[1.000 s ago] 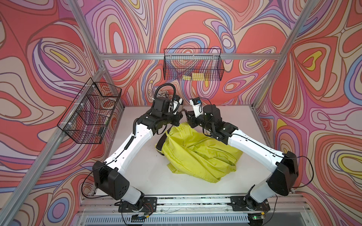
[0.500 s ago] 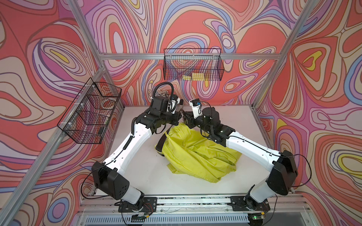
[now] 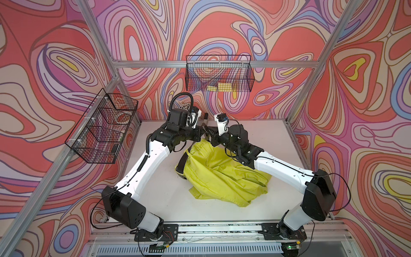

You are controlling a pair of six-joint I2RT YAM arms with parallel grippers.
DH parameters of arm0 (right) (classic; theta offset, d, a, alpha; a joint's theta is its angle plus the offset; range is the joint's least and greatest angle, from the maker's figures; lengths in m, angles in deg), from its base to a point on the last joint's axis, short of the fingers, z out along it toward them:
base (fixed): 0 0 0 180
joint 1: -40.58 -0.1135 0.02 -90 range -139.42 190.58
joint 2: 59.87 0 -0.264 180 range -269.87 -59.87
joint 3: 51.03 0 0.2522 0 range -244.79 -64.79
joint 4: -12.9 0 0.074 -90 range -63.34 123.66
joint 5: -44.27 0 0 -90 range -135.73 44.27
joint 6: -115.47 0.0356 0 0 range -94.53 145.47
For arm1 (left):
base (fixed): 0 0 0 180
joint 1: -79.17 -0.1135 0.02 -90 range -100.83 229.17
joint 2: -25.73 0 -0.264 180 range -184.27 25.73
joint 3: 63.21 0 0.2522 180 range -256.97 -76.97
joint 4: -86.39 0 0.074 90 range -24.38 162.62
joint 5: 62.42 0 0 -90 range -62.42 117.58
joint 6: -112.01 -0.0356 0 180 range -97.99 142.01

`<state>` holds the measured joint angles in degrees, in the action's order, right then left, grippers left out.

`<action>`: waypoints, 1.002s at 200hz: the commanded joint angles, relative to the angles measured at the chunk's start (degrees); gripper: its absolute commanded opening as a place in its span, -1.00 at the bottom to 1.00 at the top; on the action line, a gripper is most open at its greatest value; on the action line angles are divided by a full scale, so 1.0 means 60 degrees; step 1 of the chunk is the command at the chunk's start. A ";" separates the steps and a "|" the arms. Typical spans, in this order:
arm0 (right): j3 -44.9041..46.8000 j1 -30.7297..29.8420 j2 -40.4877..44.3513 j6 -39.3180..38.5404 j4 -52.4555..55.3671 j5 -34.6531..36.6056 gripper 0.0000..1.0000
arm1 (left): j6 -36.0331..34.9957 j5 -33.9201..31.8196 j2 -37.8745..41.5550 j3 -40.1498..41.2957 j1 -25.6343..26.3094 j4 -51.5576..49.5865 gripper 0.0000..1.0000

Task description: Remove the belt from the trousers

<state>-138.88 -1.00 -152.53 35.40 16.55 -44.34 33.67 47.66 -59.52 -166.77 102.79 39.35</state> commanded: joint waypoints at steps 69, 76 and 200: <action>0.0847 0.0305 -0.1185 0.0554 0.2511 0.0604 -0.78 | -0.0273 0.1690 0.1915 -0.0278 -0.0086 0.2660 -1.00; 0.0853 0.0309 -0.1182 0.0574 0.2494 0.0604 -0.89 | -0.0299 0.1687 0.1955 -0.0250 -0.0109 0.2662 -1.00; 0.1009 0.0383 -0.1417 0.0629 0.2465 0.0586 -0.85 | 0.0521 0.2250 0.2707 0.0110 -0.0449 0.4166 -1.00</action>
<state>-137.57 -0.85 -155.13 37.20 14.25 -46.92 34.48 51.18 -53.62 -161.66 100.32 44.09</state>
